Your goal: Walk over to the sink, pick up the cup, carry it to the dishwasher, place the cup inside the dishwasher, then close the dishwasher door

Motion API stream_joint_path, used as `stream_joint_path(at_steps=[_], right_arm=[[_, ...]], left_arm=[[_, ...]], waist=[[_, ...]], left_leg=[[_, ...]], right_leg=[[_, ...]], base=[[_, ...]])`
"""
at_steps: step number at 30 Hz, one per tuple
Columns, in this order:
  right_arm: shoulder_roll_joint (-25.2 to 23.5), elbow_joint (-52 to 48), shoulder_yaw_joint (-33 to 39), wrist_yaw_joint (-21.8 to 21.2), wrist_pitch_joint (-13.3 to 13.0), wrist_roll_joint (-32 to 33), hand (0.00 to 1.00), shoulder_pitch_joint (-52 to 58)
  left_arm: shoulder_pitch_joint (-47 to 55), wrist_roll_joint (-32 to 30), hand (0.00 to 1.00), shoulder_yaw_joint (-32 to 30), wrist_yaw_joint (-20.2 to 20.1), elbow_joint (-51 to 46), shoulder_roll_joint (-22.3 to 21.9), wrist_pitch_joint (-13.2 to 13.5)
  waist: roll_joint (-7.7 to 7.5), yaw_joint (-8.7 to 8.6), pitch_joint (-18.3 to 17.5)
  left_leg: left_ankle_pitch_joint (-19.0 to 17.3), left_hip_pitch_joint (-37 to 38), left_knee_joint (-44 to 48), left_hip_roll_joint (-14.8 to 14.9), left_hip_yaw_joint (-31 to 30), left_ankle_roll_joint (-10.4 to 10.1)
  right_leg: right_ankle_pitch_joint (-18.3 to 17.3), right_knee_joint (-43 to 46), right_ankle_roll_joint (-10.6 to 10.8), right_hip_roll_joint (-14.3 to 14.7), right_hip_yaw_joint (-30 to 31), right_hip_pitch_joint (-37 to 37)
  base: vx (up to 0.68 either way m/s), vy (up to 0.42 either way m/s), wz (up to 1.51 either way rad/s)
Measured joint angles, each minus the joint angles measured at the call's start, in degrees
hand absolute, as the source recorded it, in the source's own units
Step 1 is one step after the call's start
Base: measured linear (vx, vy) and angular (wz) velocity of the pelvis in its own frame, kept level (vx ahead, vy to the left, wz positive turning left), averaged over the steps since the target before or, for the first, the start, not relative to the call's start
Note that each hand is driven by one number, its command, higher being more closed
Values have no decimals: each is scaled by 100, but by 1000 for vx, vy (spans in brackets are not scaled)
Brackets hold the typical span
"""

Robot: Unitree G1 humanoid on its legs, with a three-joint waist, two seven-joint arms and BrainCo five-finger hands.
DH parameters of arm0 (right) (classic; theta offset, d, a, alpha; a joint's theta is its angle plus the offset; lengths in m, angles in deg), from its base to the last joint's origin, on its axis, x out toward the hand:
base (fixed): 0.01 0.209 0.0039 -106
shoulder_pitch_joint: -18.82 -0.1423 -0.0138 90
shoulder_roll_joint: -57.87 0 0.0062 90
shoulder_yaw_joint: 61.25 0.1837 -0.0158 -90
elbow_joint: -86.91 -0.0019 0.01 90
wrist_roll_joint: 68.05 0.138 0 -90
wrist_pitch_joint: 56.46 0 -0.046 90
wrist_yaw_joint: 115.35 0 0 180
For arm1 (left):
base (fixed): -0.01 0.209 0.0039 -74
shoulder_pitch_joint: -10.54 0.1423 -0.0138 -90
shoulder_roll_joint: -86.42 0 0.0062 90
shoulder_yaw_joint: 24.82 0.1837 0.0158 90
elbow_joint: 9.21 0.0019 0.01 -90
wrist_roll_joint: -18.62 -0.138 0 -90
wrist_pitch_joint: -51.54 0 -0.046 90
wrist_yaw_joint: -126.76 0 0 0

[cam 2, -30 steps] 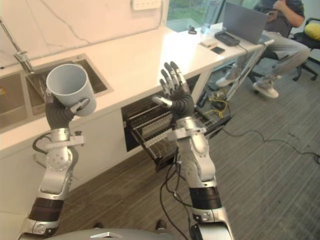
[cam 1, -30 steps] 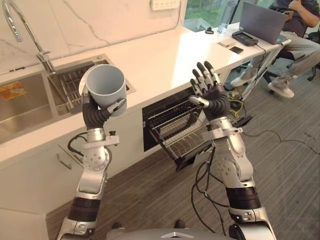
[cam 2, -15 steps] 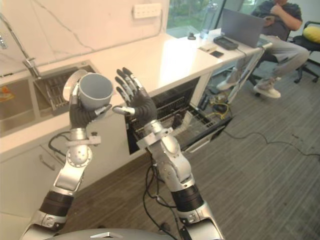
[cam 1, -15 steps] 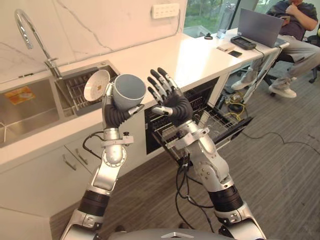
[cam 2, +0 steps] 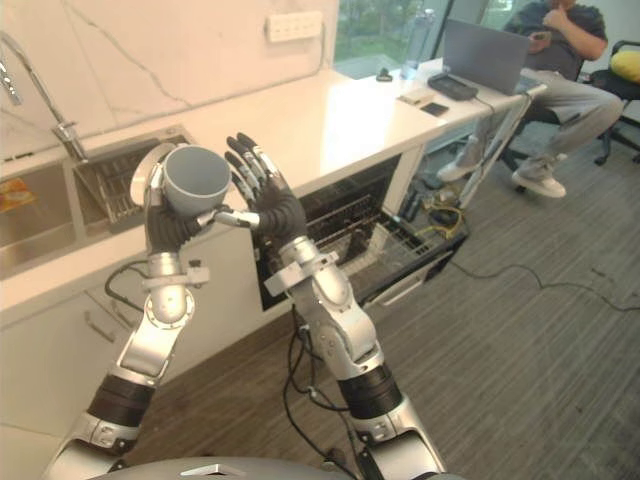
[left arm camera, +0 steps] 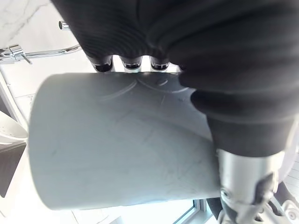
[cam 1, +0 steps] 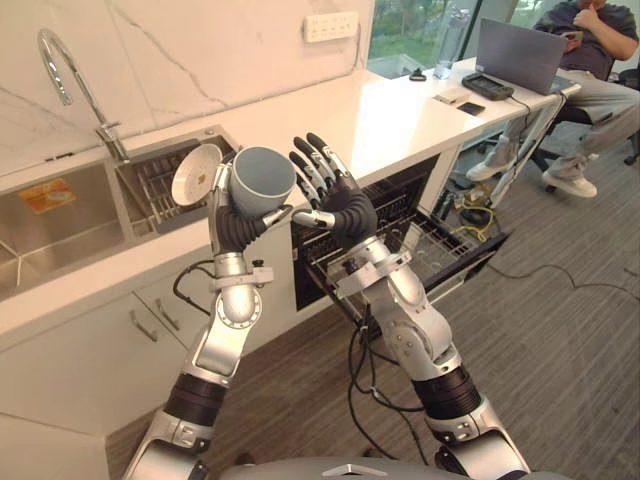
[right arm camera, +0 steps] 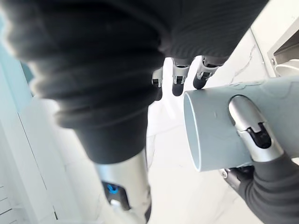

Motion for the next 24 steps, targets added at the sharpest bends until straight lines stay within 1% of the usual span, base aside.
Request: stream_joint_path(at_steps=[3,6,9,18,23,24], right_arm=[[8,2,-85,183,-60,-347,0,-2],[6,3,-155,319,-140,-590,0,-9],[6,3,-194,445,-149,-796,0,-11],[-4,3,-314,777,-145,-1016,0,-70],[-42,6,-316,1056,-145,-1016,0,-70],[-52,8,-316,1172,-145,-1014,0,-70]], left_arm=[[-40,0,100,31,32,0,-14,-115],[-72,1,100,61,67,0,-53,-181],[-72,1,100,66,74,0,-57,-215],[-72,0,100,96,88,0,-59,-303],[-72,-4,100,230,97,0,-62,-310],[-72,-3,100,261,97,0,-69,-311]], waist=[[21,-1,-71],[46,0,-116],[52,0,-120],[53,11,-120],[71,15,-132],[80,13,-139]], left_leg=[[7,-34,0,-3,-6,8],[25,-41,0,-11,-26,33],[33,-41,3,-12,-27,30],[44,-51,1,-14,-25,8],[47,-100,-1,-21,3,6],[52,-112,0,-22,9,4]], right_leg=[[7,1,-1,-2,-2,-15],[21,1,0,-6,-6,-14],[26,0,-3,-8,-7,-13],[0,-2,-11,-17,-12,-37],[15,-1,-11,-31,-4,-106],[21,-1,-10,-33,-3,-118]], base=[[0,0,0],[0,0,0],[0,0,0],[-17,-1,0],[2,1,-1],[0,0,0]])
